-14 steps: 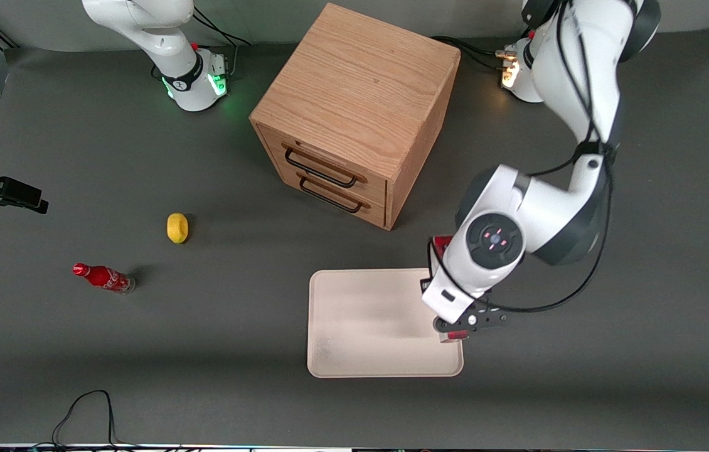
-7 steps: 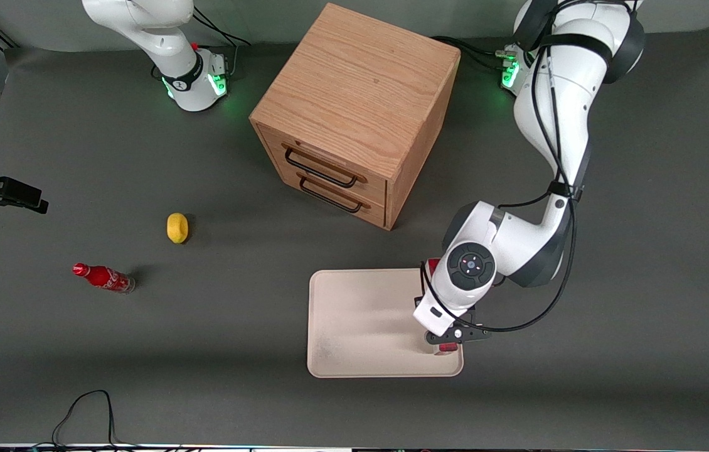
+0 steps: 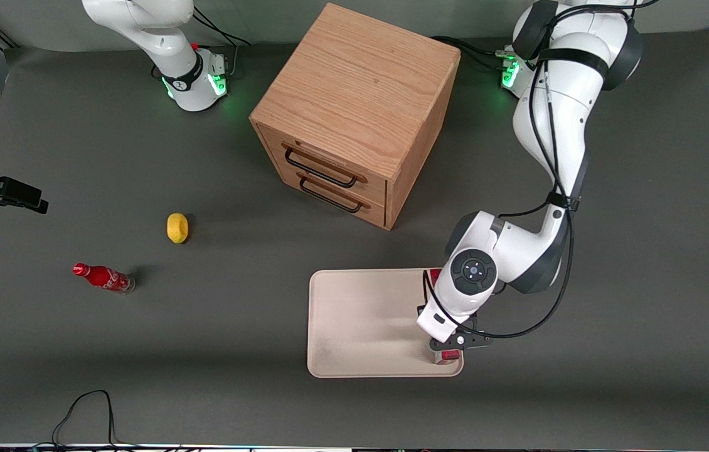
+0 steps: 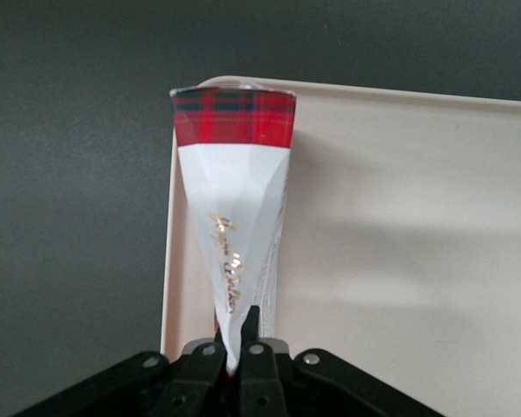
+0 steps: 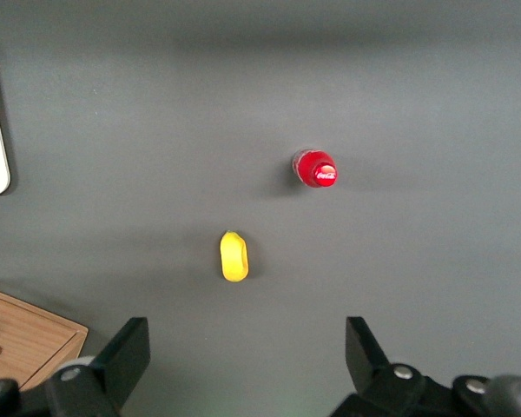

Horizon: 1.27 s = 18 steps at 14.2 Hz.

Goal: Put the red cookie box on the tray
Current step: 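Lower the cookie box onto the tray and open the left gripper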

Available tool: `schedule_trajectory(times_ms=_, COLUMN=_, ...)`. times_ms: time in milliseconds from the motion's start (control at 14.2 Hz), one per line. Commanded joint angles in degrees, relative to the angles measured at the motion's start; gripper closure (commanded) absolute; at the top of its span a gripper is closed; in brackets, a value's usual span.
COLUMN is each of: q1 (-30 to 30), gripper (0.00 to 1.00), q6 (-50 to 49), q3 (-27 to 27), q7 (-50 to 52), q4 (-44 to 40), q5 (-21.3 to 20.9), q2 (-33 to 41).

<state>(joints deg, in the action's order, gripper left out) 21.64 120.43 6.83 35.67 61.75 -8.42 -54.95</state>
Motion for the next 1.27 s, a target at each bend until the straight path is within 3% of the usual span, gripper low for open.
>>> schedule_trajectory(times_ms=0, q1=-0.1, gripper=1.00, q6=1.5, q3=-0.1, q7=-0.4, q4=0.1, q5=-0.9, q2=0.1)
schedule_trajectory(times_ms=71, q1=-0.1, gripper=0.88, q6=1.5, q3=-0.1, q7=-0.3, q4=0.2, q5=-0.9, q2=0.1)
schedule_trajectory(times_ms=141, q1=-0.1, gripper=0.24, q6=1.5, q3=-0.1, q7=-0.4, q4=0.2, q5=-0.9, q2=0.1)
schedule_trajectory(times_ms=212, q1=-0.1, gripper=0.00, q6=1.5, q3=-0.1, q7=-0.3, q4=0.3, q5=-0.9, q2=0.1)
schedule_trajectory(times_ms=494, q1=0.0, gripper=0.00, q6=-0.3, q3=0.0, q7=0.5, q4=0.0, q5=-0.8, q2=1.7)
schedule_trajectory(times_ms=635, q1=-0.1, gripper=0.00, q6=-6.5, q3=0.1, q7=0.5, q4=-0.6, q5=-0.4, q2=4.9)
schedule_trajectory(times_ms=847, q1=-0.3, gripper=0.00, q6=-18.6, q3=0.9, q7=0.1, q4=-1.4, q5=-0.1, q2=13.0)
schedule_trajectory(times_ms=1200, q1=0.2, gripper=0.00, q6=-30.2, q3=0.9, q7=-0.1, q4=-1.7, q5=0.5, q2=25.4)
